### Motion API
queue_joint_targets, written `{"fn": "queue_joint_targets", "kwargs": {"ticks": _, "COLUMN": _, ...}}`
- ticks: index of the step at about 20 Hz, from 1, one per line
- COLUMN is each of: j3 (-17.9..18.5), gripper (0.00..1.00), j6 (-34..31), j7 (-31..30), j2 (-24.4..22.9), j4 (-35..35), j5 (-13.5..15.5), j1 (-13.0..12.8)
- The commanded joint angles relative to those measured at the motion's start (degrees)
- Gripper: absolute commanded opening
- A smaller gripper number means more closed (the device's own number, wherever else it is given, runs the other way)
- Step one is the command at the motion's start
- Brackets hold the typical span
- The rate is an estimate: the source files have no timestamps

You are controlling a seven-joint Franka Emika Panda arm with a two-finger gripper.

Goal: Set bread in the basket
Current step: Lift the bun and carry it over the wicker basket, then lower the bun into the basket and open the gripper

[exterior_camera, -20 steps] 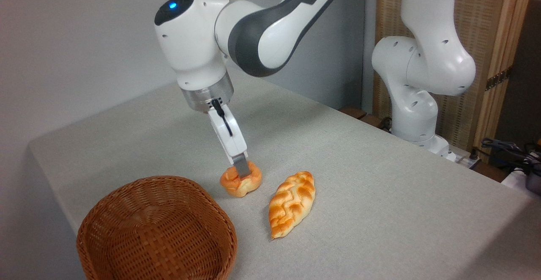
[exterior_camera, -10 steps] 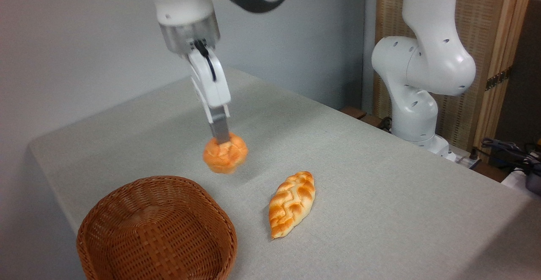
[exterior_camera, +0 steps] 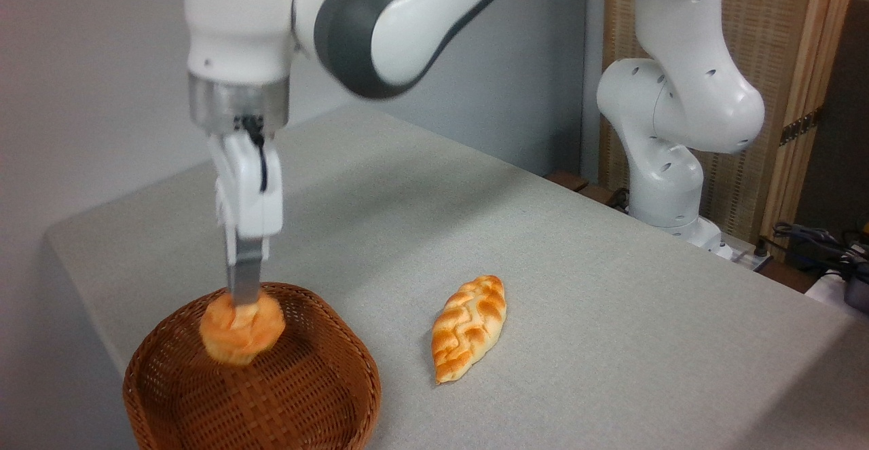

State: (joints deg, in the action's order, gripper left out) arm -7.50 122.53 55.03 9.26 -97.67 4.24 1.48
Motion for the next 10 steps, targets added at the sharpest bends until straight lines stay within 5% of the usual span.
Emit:
{"fn": "queue_joint_targets", "kwargs": {"ticks": 1, "j3": -0.1, "gripper": 0.30, "j6": 1.6, "j7": 0.8, "j2": 2.9, "j4": 1.9, "j5": -0.7, "j1": -0.2}}
{"fn": "queue_joint_targets", "kwargs": {"ticks": 2, "j3": -0.1, "gripper": 0.52, "j6": 1.7, "j7": 1.0, "j2": 3.9, "j4": 1.9, "j5": -0.9, "j1": -0.2}}
{"fn": "queue_joint_targets", "kwargs": {"ticks": 4, "j3": -0.5, "gripper": 0.68, "j6": 1.9, "j7": 0.3, "j2": 5.3, "j4": 1.9, "j5": -1.3, "j1": -0.2}}
{"fn": "queue_joint_targets", "kwargs": {"ticks": 6, "j3": -0.6, "gripper": 0.70, "j6": 1.9, "j7": 0.3, "j2": 5.5, "j4": 1.9, "j5": -1.4, "j1": -0.2}}
{"fn": "queue_joint_targets", "kwargs": {"ticks": 8, "j3": -1.7, "gripper": 0.82, "j6": 1.9, "j7": 0.3, "j2": 5.5, "j4": 1.9, "j5": -1.4, "j1": -0.3}}
{"fn": "queue_joint_targets", "kwargs": {"ticks": 9, "j3": -2.3, "gripper": 1.00, "j6": 1.8, "j7": 0.2, "j2": 5.5, "j4": 1.9, "j5": -1.4, "j1": -0.3}}
{"fn": "queue_joint_targets", "kwargs": {"ticks": 10, "j3": -2.3, "gripper": 1.00, "j6": 1.8, "j7": 0.3, "j2": 5.5, "j4": 1.9, "j5": -1.4, "j1": -0.3}}
